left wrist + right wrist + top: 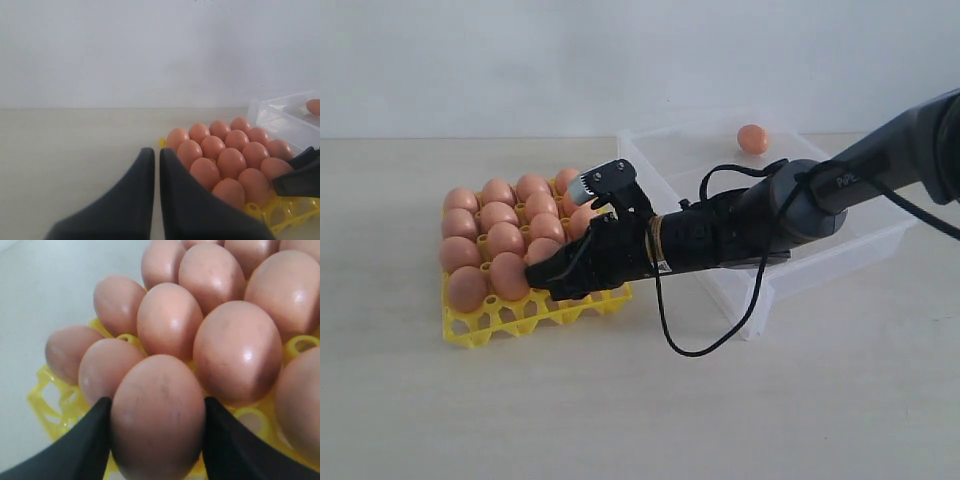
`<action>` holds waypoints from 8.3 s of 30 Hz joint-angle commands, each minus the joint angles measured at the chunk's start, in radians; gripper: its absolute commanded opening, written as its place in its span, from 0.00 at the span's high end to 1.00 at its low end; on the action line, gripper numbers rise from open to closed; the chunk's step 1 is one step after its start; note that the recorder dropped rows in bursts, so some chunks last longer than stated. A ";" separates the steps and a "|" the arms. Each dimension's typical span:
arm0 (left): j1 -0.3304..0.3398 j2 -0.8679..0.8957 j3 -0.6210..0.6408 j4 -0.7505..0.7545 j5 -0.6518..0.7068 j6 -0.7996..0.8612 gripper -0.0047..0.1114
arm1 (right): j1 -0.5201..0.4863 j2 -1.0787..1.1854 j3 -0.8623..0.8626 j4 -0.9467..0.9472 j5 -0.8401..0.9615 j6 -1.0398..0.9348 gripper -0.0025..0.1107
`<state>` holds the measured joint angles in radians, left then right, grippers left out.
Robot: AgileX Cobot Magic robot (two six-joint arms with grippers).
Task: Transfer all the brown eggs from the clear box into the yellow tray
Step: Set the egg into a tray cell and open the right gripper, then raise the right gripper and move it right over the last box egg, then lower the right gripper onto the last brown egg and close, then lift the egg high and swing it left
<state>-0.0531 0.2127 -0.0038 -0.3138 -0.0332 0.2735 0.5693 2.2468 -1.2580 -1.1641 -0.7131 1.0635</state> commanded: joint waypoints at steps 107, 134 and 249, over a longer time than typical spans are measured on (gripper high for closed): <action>-0.005 0.003 0.004 -0.005 -0.012 0.005 0.93 | -0.398 0.383 -1.330 1.314 1.629 -1.452 0.56; -0.005 0.003 0.004 -0.005 -0.012 0.005 0.93 | -0.430 0.507 -1.336 1.377 1.355 -1.410 0.56; -0.005 0.003 0.004 -0.005 -0.012 0.005 0.93 | -0.440 0.396 -1.335 2.555 1.934 -2.179 0.98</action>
<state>-0.0531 0.2127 -0.0038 -0.3138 -0.0332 0.2735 0.0823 2.6478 -2.5898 1.4745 1.2095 -1.1636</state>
